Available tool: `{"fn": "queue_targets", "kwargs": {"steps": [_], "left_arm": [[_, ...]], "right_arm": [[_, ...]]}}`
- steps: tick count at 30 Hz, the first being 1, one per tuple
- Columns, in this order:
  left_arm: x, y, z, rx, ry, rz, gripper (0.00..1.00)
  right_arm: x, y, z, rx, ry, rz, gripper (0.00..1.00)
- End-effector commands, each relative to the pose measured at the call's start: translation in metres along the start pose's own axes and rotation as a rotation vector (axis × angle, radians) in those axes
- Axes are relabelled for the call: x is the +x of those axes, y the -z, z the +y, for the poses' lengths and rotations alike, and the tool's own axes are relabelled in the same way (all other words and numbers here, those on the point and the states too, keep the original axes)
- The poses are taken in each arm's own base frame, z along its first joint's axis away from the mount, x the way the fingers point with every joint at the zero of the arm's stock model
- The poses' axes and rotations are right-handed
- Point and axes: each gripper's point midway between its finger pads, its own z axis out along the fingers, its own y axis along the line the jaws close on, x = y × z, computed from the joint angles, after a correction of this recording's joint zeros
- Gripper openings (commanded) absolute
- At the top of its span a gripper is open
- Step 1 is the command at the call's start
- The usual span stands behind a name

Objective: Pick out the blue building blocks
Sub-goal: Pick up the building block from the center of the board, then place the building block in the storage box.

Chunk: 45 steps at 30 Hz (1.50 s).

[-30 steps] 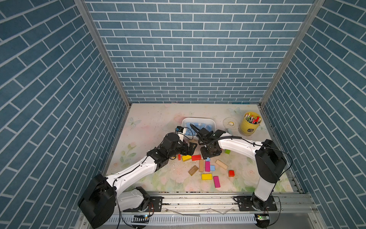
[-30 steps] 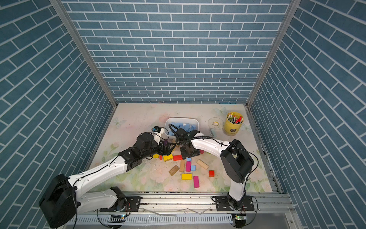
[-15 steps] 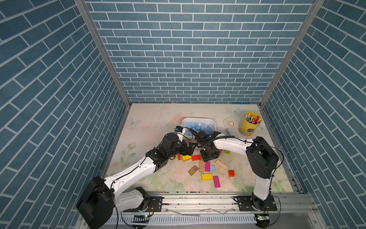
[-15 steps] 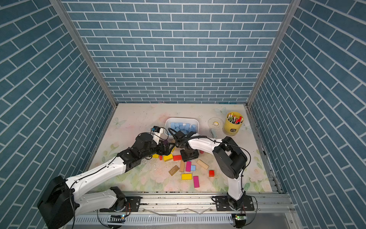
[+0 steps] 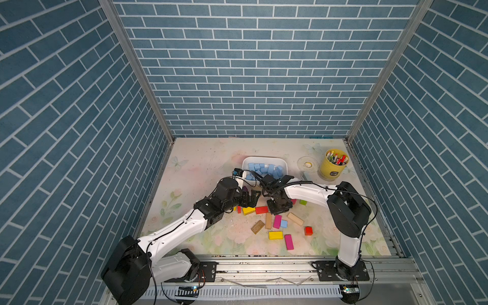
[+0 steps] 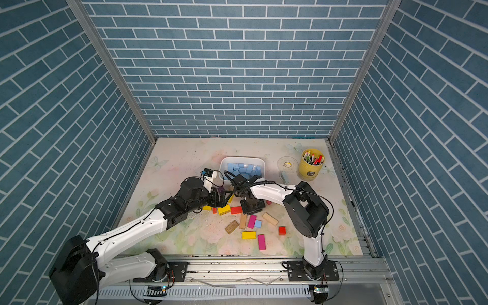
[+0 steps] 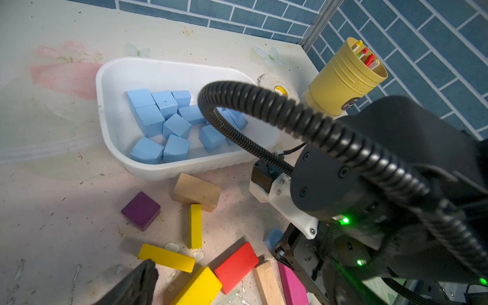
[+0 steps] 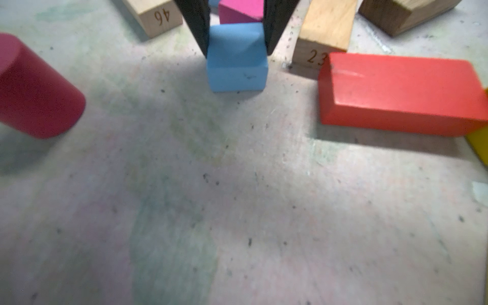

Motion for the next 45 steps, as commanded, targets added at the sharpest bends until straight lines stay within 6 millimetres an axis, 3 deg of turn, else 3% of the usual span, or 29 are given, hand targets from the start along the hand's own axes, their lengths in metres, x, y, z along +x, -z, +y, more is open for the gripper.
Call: {"fn": "queue_targets", "kwargs": {"steps": [1,7,15,21,29,31,37,42,45], "left_arm": [[-0.013,0.007,-0.001,-0.007,-0.012,-0.040,0.99],[-0.014,0.015,0.002,-0.021,-0.023,-0.071,0.99],[-0.019,0.021,-0.005,0.018,-0.041,-0.094,0.99],[-0.019,0.030,-0.006,0.019,-0.039,-0.107,0.99],[-0.019,0.036,-0.005,0.013,-0.037,-0.111,0.99],[-0.019,0.037,-0.005,0.015,-0.033,-0.111,0.99],[-0.017,0.040,-0.003,0.017,-0.018,-0.123,0.99],[-0.016,0.045,-0.002,0.012,-0.016,-0.127,0.99],[-0.016,0.047,-0.001,0.008,-0.014,-0.130,0.99]], "right_arm": [[-0.011,0.024,-0.003,-0.010,-0.009,-0.081,0.23],[-0.041,0.070,-0.014,-0.017,-0.061,-0.228,0.20],[-0.095,0.111,-0.024,-0.086,-0.114,-0.323,0.19],[-0.141,0.121,-0.025,-0.100,-0.094,-0.334,0.19],[-0.187,0.100,-0.025,-0.121,-0.105,-0.294,0.21],[-0.192,0.077,-0.025,-0.111,-0.109,-0.251,0.21],[-0.204,0.051,-0.024,-0.118,-0.125,-0.221,0.25],[-0.214,0.042,-0.021,-0.138,-0.144,-0.215,0.35],[-0.218,0.041,-0.018,-0.155,-0.149,-0.219,0.54]]}}
